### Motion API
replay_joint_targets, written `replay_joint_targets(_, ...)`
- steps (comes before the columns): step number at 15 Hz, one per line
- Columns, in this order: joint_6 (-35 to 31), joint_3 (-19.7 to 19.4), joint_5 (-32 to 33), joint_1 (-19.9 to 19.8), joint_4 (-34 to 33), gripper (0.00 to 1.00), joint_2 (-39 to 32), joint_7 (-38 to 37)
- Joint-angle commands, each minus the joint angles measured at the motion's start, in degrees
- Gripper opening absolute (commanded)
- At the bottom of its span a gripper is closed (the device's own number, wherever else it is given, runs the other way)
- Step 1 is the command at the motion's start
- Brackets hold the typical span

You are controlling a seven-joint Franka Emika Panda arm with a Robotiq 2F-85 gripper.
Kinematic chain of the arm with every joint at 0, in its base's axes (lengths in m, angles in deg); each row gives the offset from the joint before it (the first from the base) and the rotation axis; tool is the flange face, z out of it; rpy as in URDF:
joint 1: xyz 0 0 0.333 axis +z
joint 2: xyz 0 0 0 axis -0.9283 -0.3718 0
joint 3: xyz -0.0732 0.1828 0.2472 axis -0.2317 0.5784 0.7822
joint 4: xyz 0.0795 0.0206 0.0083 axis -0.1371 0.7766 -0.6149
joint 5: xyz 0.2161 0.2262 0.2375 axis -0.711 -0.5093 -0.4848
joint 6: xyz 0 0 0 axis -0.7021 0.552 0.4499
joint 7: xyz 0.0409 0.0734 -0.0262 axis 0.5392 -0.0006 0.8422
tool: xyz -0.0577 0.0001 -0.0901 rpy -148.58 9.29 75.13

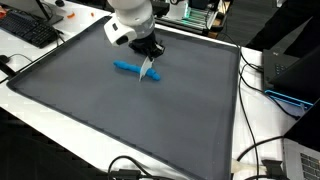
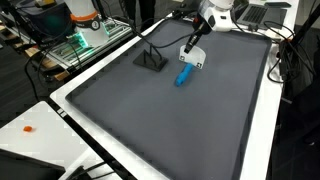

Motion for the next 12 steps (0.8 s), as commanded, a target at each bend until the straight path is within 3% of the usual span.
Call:
replay_joint_targets(1,-0.78,0.16,-0.43,-0.13,2.14,0.01,1.50,0.19)
replay_joint_targets(12,-0.61,-1.54,1.36,-0.61,1.70,0.01,4.07,-0.18)
